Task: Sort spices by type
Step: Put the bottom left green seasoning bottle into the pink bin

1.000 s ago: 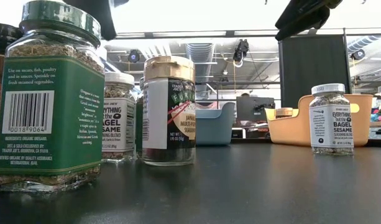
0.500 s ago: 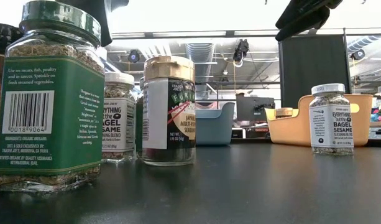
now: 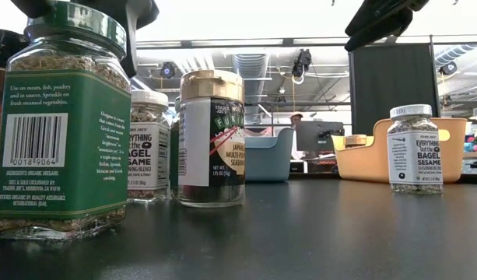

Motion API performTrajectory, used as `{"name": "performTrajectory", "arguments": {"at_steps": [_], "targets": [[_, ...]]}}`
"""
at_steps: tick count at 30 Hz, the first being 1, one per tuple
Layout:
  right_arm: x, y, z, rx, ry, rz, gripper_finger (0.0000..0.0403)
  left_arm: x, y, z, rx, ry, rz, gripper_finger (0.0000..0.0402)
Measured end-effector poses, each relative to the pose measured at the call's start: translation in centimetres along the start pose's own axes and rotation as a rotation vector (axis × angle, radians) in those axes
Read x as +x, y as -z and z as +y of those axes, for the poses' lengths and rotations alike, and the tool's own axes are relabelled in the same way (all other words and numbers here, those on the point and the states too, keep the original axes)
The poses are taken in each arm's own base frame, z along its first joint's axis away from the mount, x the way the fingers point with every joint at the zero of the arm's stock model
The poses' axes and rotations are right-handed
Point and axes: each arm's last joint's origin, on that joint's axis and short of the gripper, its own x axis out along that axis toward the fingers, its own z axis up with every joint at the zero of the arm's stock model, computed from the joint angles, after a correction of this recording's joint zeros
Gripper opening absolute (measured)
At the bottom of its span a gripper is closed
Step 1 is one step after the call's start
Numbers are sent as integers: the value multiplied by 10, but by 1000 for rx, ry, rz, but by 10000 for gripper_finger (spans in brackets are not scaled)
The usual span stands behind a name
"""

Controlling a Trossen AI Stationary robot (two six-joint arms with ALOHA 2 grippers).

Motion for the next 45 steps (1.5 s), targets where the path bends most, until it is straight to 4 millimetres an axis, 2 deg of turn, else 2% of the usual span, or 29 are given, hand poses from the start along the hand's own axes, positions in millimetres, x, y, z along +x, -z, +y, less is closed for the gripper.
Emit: {"name": "performTrajectory", "arguments": {"at_steps": [14,29,32,39,45], "targets": [[0,0,0,1,0,1,293,5,3,1,-4,-17,-10,315],[0,0,0,2,-3,3,277,7,5,3,47,-44,-13,306],[0,0,0,2,-2,2,281,7,5,3,53,-42,-15,281],[0,0,0,1,-2,2,292,7,5,3,53,-42,-15,190],[0,0,0,0,-2,2,286,7,5,3,65,-45,-22,189]]}}
